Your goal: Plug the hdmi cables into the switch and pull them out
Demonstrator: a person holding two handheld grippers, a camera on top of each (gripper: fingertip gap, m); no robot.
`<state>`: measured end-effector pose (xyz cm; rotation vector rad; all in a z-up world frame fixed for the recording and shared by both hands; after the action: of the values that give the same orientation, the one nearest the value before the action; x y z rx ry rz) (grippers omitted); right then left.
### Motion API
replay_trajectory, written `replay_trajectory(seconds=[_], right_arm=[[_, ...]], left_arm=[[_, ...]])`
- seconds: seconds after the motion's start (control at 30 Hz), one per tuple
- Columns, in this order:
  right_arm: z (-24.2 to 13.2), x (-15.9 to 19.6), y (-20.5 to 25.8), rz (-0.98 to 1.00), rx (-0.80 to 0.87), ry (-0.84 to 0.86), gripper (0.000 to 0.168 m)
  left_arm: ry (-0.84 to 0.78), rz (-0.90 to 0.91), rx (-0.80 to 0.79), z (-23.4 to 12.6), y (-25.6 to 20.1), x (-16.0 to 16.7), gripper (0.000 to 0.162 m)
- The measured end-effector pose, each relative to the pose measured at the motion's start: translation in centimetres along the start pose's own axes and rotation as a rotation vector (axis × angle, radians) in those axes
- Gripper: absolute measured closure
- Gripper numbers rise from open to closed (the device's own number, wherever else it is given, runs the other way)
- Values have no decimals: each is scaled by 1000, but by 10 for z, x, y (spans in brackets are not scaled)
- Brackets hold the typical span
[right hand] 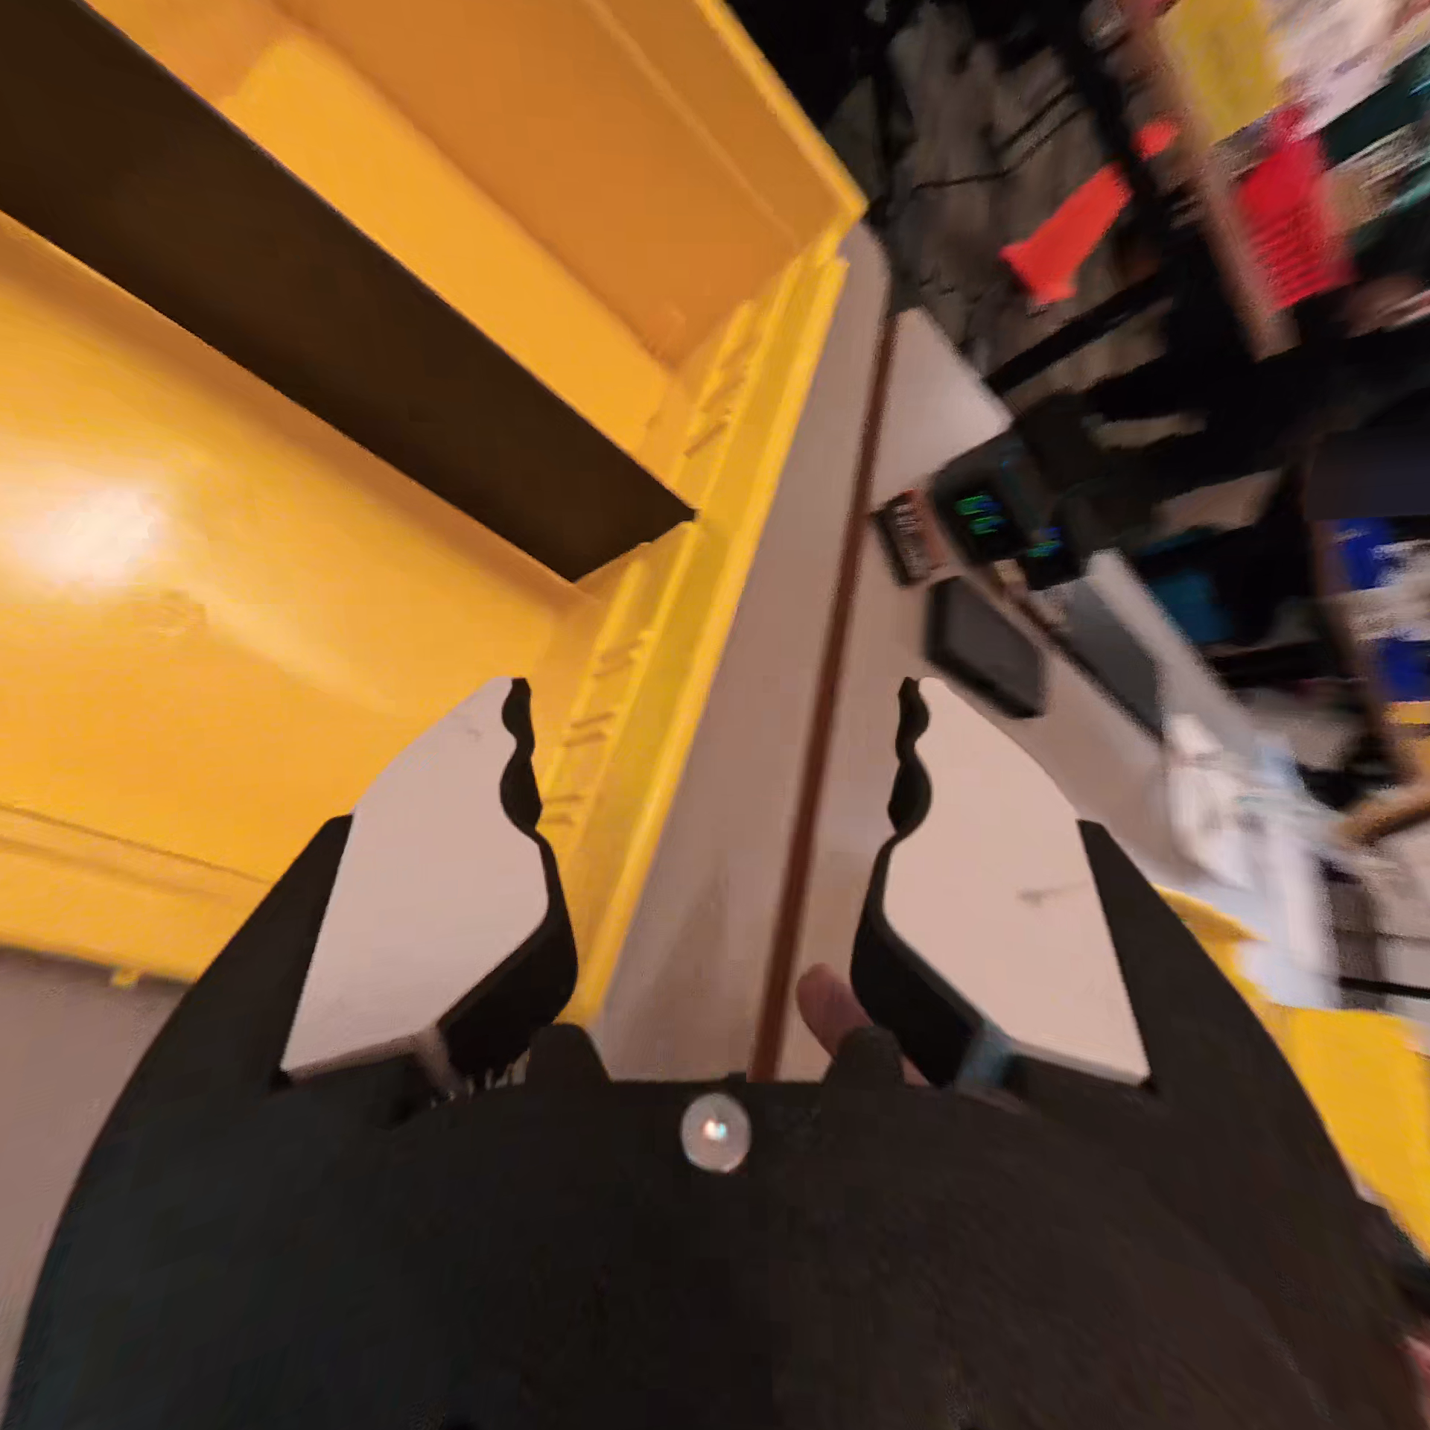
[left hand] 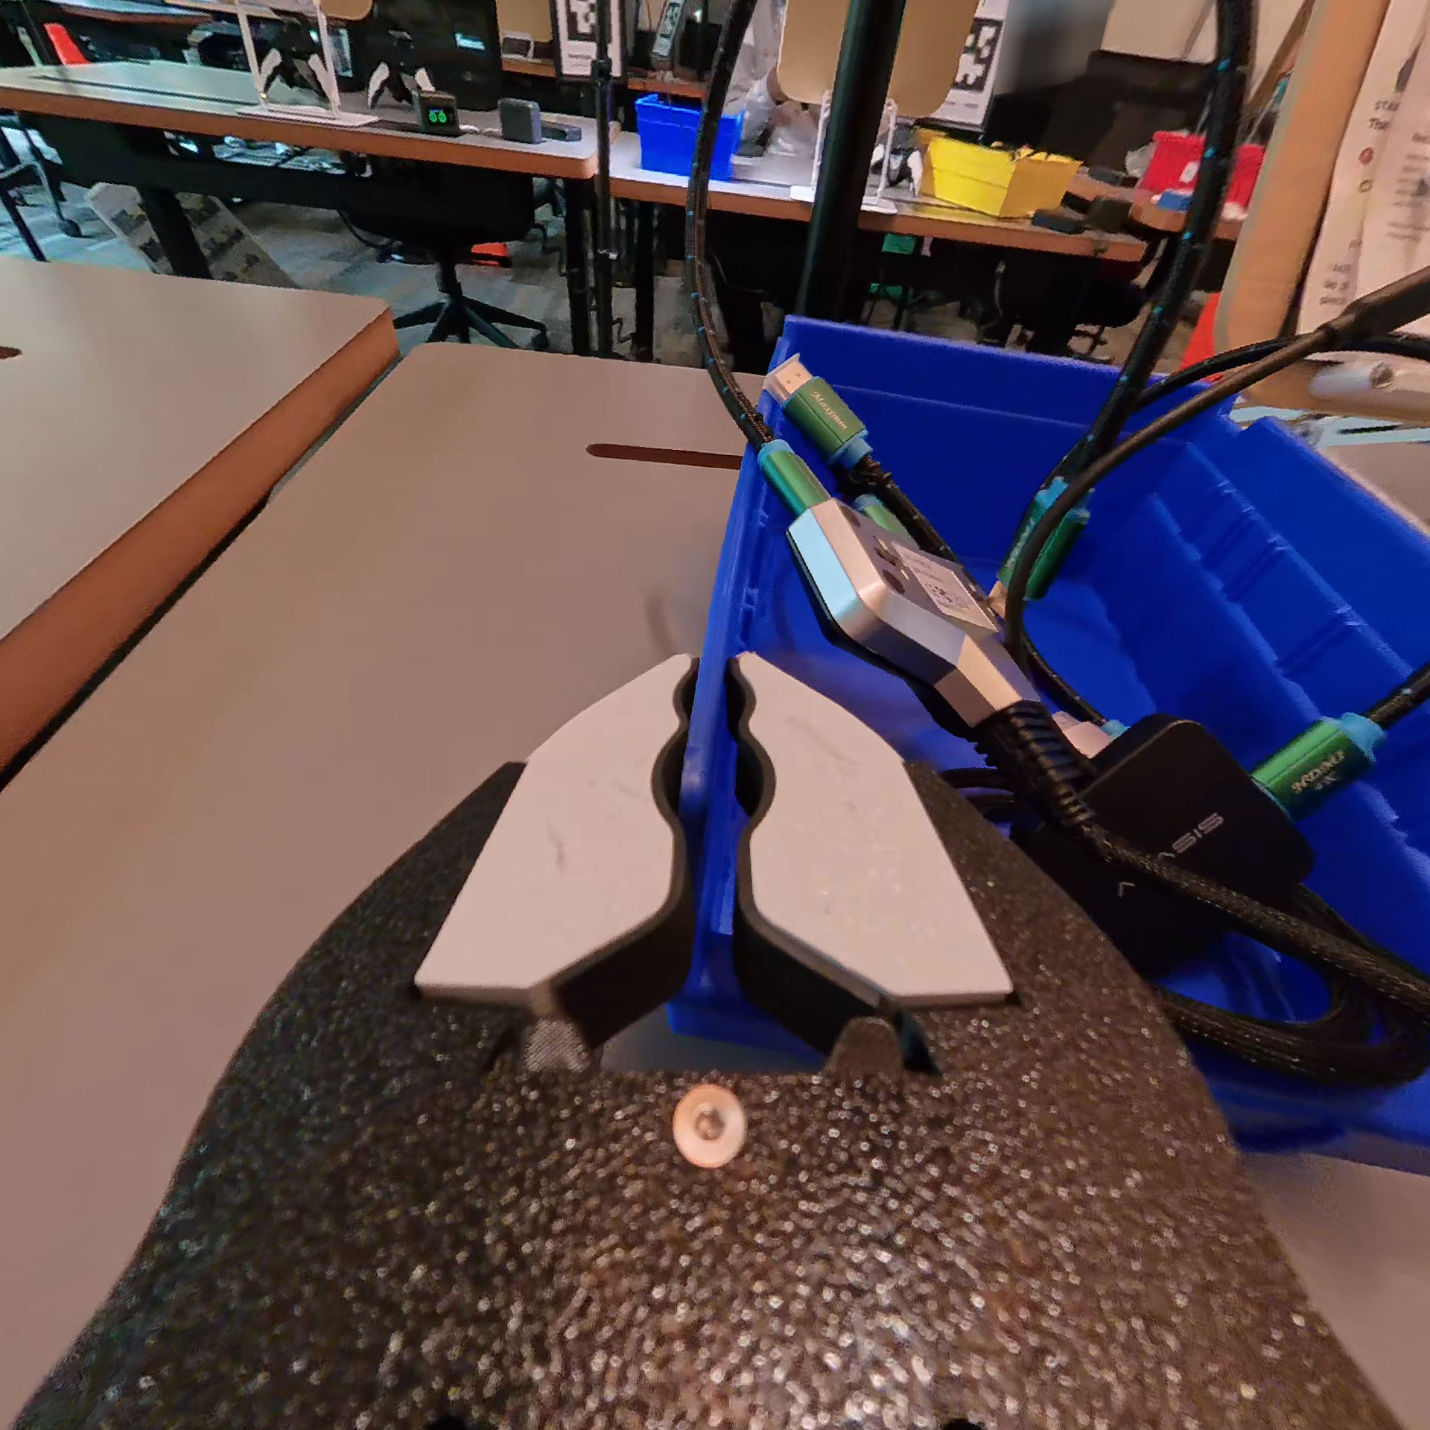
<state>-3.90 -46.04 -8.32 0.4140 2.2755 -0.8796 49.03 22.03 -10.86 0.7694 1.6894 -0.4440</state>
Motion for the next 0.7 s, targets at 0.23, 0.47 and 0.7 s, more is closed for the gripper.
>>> replay_trajectory(seconds=[0.23, 0.47, 0.7], right_arm=[[-84, -9, 42, 65, -36, -255, 74], [-114, -16, 127, 254, -372, -461, 88], [-136, -31, 148, 168, -412, -522, 86]], left_arm=[[130, 255, -117, -10, -1, -29, 125], [318, 66, 199, -37, -51, -52, 112], [531, -229, 281, -16, -57, -14, 104]])
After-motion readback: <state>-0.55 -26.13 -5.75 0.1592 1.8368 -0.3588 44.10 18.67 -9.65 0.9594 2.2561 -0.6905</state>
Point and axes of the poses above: each gripper's, where its closed fingertips meet, z out along the fingers, x out of its underside, y = z × x across the jaws, the point moved 2 cm from there along -z, back along the fingers, and after that the axes turned 12 degrees about z, right-handed, at the moved point
